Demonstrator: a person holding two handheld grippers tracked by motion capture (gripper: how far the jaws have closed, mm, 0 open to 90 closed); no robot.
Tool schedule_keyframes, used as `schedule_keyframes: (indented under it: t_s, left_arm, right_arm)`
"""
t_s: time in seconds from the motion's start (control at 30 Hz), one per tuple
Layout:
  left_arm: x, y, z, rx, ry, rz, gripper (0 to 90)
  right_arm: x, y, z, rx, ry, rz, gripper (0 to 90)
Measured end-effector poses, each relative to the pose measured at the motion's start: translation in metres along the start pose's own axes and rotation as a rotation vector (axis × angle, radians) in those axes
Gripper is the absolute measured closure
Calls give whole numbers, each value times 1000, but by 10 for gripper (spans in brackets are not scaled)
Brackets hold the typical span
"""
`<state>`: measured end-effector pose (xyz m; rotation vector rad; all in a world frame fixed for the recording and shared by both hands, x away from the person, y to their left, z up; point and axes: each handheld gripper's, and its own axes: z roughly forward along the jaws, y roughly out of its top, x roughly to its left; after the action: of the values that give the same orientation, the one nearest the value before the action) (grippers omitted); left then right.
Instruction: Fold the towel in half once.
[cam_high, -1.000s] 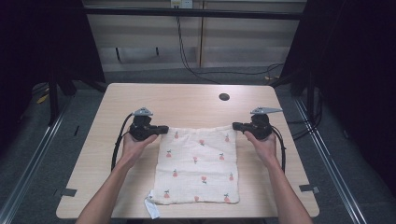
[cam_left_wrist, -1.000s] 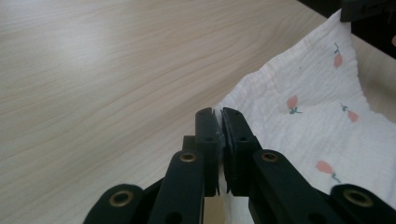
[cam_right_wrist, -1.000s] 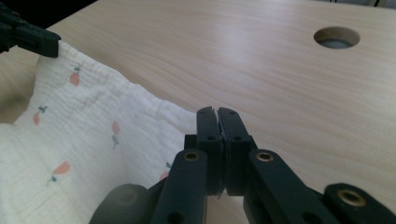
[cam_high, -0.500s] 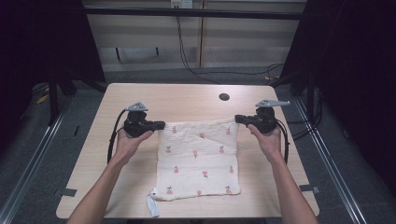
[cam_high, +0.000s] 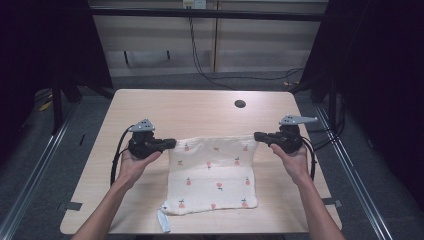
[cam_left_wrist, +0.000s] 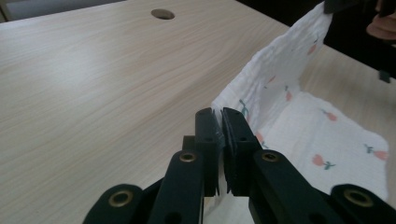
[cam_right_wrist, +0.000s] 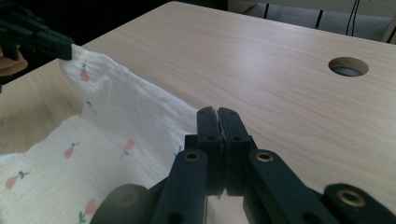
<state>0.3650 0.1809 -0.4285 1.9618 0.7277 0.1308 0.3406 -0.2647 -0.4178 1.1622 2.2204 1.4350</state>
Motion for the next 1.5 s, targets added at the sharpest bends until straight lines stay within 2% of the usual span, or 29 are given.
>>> schedule_keyframes:
  t_s: [0.2, 0.23, 0.33, 0.47, 0.67, 0.83, 1.03, 1.1, 1.17, 1.2, 1.43, 1.5]
  left_arm:
    - [-8, -8, -8, 9, -10, 12, 857]
    - [-9, -9, -10, 7, -18, 2, 858]
    - [-12, -13, -13, 9, -36, -4, 858]
    - [-21, -17, -19, -1, -41, 13, 859]
    - [-26, -19, -26, -1, -54, 15, 859]
    - [-32, -26, -29, 10, -67, 15, 859]
    - [-41, -37, -30, 47, -77, 33, 859]
    - [-43, -41, -30, 63, -74, 30, 859]
    - [-42, -45, -30, 66, -77, 24, 859]
    - [-43, -47, -29, 82, -81, 31, 859]
    - [-48, -60, -27, 138, -91, 44, 857]
    - [-51, -65, -29, 137, -92, 39, 857]
  right_arm:
    - [11, -5, -11, 22, 19, -34, 891]
    - [13, -5, -13, 24, 23, -40, 891]
    - [22, -5, -21, 14, 27, -67, 891]
    - [33, -7, -32, -2, 37, -93, 892]
    - [37, -15, -40, 0, 42, -80, 892]
    - [40, -29, -35, 12, 60, -48, 892]
    - [47, -37, -35, 67, 61, -47, 891]
    - [47, -38, -37, 71, 69, -23, 892]
    - [48, -39, -40, 76, 64, -23, 891]
    - [48, -40, -40, 77, 69, -23, 891]
    - [56, -59, -33, 125, 94, -24, 891]
    - [58, -65, -32, 136, 96, -24, 891]
